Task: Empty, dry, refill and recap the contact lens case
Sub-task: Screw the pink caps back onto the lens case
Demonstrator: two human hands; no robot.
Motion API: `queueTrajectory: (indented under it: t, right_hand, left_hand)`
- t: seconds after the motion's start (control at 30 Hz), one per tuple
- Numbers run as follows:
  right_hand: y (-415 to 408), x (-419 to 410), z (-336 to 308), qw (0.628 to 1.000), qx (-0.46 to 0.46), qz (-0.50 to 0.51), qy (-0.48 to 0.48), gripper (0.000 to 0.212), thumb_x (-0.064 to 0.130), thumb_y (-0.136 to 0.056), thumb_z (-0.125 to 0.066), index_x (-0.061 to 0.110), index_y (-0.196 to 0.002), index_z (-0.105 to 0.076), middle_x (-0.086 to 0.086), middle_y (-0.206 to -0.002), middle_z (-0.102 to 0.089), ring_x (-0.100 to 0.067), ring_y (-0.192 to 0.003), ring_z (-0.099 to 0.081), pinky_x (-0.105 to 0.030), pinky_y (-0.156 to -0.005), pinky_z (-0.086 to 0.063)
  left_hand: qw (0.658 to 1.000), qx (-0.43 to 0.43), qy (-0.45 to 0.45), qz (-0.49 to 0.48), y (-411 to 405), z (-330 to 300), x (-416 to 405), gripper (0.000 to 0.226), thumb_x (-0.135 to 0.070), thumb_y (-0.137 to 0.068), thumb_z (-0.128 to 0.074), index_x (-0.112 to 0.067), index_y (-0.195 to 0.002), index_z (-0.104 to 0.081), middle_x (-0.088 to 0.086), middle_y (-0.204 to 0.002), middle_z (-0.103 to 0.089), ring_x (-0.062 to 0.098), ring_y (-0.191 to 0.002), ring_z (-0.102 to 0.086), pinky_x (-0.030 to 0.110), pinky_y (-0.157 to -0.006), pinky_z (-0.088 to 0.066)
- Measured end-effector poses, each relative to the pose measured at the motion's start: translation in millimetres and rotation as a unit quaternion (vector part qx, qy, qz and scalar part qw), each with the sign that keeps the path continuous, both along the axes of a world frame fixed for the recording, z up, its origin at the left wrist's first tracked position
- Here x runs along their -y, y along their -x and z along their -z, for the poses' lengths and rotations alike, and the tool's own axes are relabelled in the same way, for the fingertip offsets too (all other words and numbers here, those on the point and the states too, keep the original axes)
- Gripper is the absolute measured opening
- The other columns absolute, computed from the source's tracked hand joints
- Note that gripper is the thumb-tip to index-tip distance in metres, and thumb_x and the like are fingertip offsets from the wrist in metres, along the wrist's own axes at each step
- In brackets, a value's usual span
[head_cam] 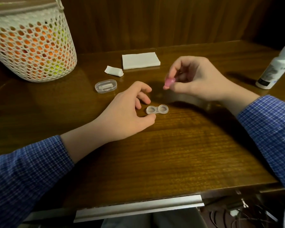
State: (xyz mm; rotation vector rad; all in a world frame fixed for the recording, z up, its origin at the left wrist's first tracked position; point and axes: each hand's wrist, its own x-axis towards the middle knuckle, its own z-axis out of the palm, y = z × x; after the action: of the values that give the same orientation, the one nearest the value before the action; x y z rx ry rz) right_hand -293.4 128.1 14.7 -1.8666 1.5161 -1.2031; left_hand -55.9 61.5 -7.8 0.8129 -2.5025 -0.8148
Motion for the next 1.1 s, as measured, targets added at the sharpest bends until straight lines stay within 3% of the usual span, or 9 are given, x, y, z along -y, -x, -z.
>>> queueTrajectory:
  t: [0.13,0.27,0.43,0.77,1.0,1.1]
  right_hand:
    - [-5.0,-4.2,2.4,0.998,0.031,-0.028,-0.047,0.017,-0.002,-0.084,-0.079,0.012,-0.088,-0.071,-0.007,-0.100,-0.076,-0.016,-0.094,-0.074,-0.024,-0.081,-0.058]
    - [-6.6,-7.0,3.7,0.995,-0.033,-0.051,-0.082,0.011,0.016,-0.081,-0.083,0.013,-0.085,-0.073,-0.001,-0.101,-0.077,-0.015,-0.100,-0.073,-0.025,-0.088,-0.055]
    - [-9.4,-8.9,2.3,0.991,-0.025,-0.082,-0.103,0.016,0.029,-0.074,-0.082,0.017,-0.083,-0.075,0.001,-0.103,-0.077,-0.014,-0.101,-0.073,-0.022,-0.089,-0.055]
    - [-14.1,-8.9,4.1,0.986,-0.064,-0.090,-0.124,0.012,0.020,-0.079,-0.084,0.017,-0.088,-0.077,0.000,-0.100,-0.078,-0.019,-0.098,-0.071,-0.041,-0.091,-0.058]
    - [-16.3,-9.3,5.3,0.985,-0.083,-0.087,-0.122,0.013,0.022,-0.078,-0.085,0.022,-0.088,-0.078,0.001,-0.098,-0.076,-0.020,-0.095,-0.069,-0.047,-0.090,-0.056]
    - [-17.7,-10.0,5.2,0.985,-0.082,-0.086,-0.123,0.018,0.032,-0.075,-0.083,0.025,-0.091,-0.078,0.002,-0.098,-0.076,-0.019,-0.093,-0.067,-0.050,-0.088,-0.056]
  left_hand:
    - [1.000,-0.009,0.003,-0.002,1.1,2.6,-0.7,0.065,-0.029,-0.083,-0.081,-0.032,-0.138,-0.046,-0.019,-0.106,-0.063,0.003,-0.094,-0.060,0.022,-0.083,-0.051]
    - [1.000,-0.020,-0.001,0.003,1.4,3.4,1.2,0.069,-0.028,-0.082,-0.082,-0.028,-0.139,-0.045,-0.017,-0.102,-0.065,0.002,-0.092,-0.060,0.021,-0.077,-0.052]
    - [1.000,-0.024,0.002,0.006,0.6,3.8,1.9,0.069,-0.026,-0.082,-0.083,-0.027,-0.140,-0.045,-0.016,-0.100,-0.067,0.003,-0.089,-0.061,0.016,-0.072,-0.051]
    - [0.999,-0.031,0.009,0.010,1.1,1.3,-0.1,0.063,-0.022,-0.083,-0.082,-0.023,-0.137,-0.050,-0.015,-0.096,-0.070,0.007,-0.084,-0.062,0.009,-0.066,-0.046]
    - [0.999,-0.033,0.008,0.009,0.8,-0.9,0.0,0.054,-0.022,-0.083,-0.082,-0.023,-0.129,-0.055,-0.013,-0.094,-0.071,0.010,-0.078,-0.062,0.013,-0.063,-0.048]
    - [0.999,-0.033,0.005,0.008,0.6,-1.4,0.2,0.052,-0.023,-0.083,-0.083,-0.025,-0.128,-0.055,-0.014,-0.093,-0.071,0.010,-0.078,-0.062,0.013,-0.063,-0.048]
